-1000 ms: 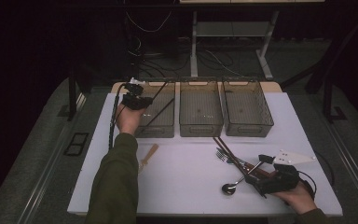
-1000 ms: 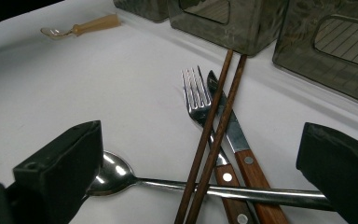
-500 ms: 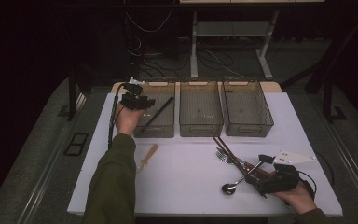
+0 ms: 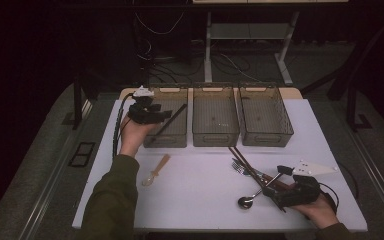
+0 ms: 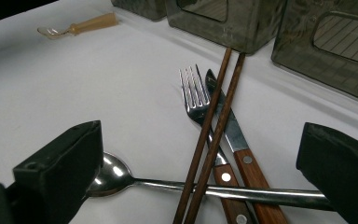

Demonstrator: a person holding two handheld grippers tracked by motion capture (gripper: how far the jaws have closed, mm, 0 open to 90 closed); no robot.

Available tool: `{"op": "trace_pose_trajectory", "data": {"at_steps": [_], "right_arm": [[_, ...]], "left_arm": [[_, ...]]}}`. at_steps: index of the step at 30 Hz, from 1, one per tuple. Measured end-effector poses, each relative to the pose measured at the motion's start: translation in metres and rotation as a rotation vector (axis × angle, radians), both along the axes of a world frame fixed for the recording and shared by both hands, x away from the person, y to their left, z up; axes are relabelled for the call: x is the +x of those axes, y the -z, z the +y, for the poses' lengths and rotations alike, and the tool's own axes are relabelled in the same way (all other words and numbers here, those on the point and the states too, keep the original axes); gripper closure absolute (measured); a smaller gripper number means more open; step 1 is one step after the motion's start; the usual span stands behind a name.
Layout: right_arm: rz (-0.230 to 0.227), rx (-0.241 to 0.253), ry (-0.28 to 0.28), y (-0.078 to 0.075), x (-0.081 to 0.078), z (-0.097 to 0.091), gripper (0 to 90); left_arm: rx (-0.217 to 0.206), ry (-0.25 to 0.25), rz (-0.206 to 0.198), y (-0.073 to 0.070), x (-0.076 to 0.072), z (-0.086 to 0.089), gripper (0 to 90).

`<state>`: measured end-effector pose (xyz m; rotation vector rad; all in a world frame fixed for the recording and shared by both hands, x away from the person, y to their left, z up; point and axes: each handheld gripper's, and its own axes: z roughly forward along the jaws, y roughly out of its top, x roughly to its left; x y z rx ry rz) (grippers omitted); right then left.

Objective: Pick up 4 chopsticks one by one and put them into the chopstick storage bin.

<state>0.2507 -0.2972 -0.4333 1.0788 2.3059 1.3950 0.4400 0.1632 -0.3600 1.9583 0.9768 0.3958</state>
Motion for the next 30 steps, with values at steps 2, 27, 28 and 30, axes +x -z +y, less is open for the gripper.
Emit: {"op": "trace_pose_trajectory", "data": {"at_steps": [2,27,28,30], "right_arm": [[0.000,-0.004,0.004,0.000,0.001,0.001,0.8],[0.041,-0.046,0.048,-0.005,-0.001,0.000,0.8],[0.040,-0.048,0.044,-0.005,-0.001,0.000,0.9],[0.046,-0.053,0.046,-0.005,-0.001,0.000,0.9]], "left_arm": [[-0.013,0.029,0.006,0.001,-0.008,-0.001,39.6],[0.004,0.175,-0.031,0.034,-0.114,-0.004,15.7],[-0.001,0.176,-0.033,0.036,-0.117,-0.004,15.0],[-0.001,0.180,-0.041,0.039,-0.123,-0.003,13.7]]}}
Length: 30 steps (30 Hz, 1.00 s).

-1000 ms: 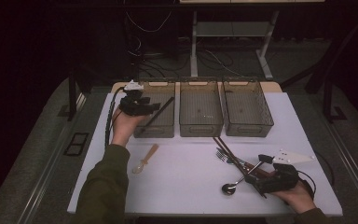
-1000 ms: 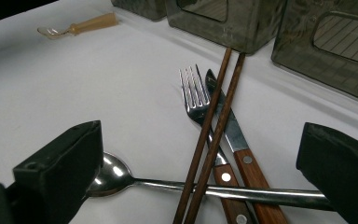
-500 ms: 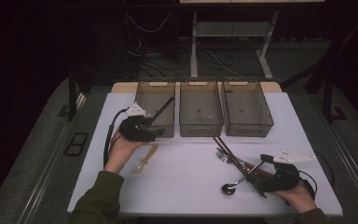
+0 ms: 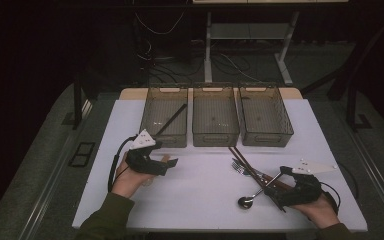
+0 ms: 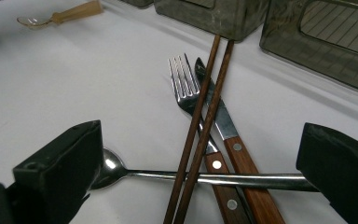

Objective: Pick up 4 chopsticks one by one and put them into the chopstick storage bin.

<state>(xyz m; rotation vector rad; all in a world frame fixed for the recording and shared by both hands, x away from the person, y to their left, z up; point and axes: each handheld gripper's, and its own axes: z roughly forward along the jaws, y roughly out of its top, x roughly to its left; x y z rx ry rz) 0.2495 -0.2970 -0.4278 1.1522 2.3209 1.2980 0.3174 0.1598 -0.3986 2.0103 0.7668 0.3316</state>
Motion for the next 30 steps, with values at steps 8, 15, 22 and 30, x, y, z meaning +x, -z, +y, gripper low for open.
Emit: {"op": "trace_pose_trajectory", "data": {"at_steps": [8,15,22,30], "right_arm": [[0.022,-0.023,0.008,0.001,0.001,0.002,0.9],[0.035,-0.054,0.025,0.001,0.005,0.004,0.9],[0.046,-0.064,0.056,-0.004,0.019,0.007,7.1],[0.064,-0.082,0.075,-0.007,0.042,0.017,17.1]], "left_arm": [[-0.011,0.043,-0.014,0.014,-0.022,0.004,3.1],[-0.010,0.072,-0.007,0.023,-0.036,0.004,0.0],[-0.006,0.064,0.037,0.032,-0.046,0.003,0.0],[0.009,0.089,0.041,0.036,-0.046,0.000,0.0]]}}
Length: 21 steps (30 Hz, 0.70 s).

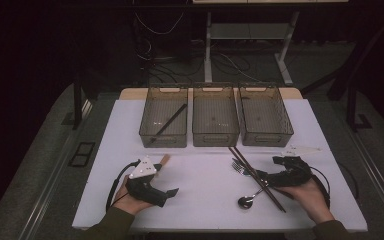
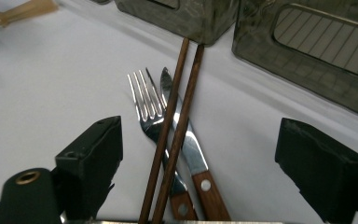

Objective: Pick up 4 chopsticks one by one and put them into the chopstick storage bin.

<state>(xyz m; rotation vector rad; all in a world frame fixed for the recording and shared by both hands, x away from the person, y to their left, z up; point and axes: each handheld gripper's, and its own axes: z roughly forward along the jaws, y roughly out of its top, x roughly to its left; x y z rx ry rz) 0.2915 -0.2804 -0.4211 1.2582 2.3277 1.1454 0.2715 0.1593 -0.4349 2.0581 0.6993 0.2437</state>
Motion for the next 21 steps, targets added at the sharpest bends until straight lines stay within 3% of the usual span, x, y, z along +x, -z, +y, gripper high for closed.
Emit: {"op": "trace_pose_trajectory", "data": {"at_steps": [8,21], "right_arm": [[0.011,-0.012,-0.008,0.000,0.024,0.017,28.8],[0.050,-0.005,-0.032,0.005,0.052,0.040,46.5]], "left_arm": [[0.008,-0.001,0.024,0.001,0.000,-0.003,0.0],[0.015,0.018,0.022,0.002,0.000,-0.005,0.0]]}}
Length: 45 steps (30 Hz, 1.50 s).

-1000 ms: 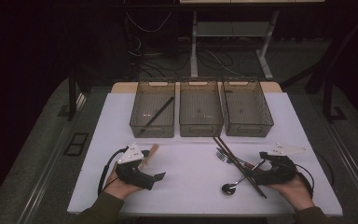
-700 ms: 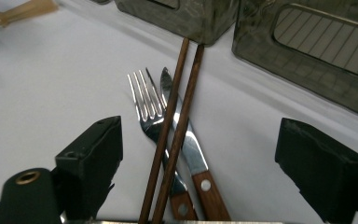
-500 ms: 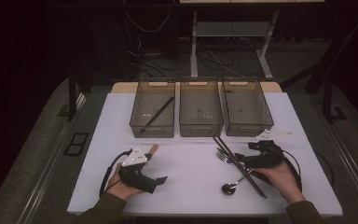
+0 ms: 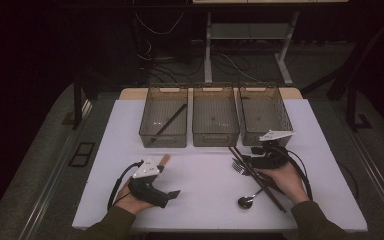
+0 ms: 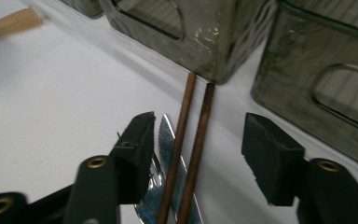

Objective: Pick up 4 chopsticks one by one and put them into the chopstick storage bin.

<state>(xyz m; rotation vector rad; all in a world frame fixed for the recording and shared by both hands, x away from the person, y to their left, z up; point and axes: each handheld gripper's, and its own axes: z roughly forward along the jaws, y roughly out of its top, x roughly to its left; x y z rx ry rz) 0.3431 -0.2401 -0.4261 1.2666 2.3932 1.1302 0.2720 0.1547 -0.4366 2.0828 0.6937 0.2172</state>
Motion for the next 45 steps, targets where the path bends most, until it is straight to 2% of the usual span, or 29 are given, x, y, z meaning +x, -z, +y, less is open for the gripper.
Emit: {"op": "trace_pose_trajectory", "data": {"at_steps": [9,22,28,45], "right_arm": [[0.043,-0.050,-0.031,0.011,0.009,0.013,58.1],[0.060,-0.107,-0.046,0.018,0.010,0.017,67.0],[0.073,-0.091,-0.053,0.017,0.010,0.017,72.5],[0.048,-0.133,-0.094,0.015,0.011,0.013,77.4]], "left_arm": [[-0.004,0.002,0.007,0.001,0.000,-0.001,0.0],[-0.002,0.004,0.012,0.001,0.001,-0.001,0.0],[-0.001,0.004,0.015,0.001,0.001,-0.001,0.0],[0.000,0.009,0.022,0.002,0.001,-0.002,0.0]]}}
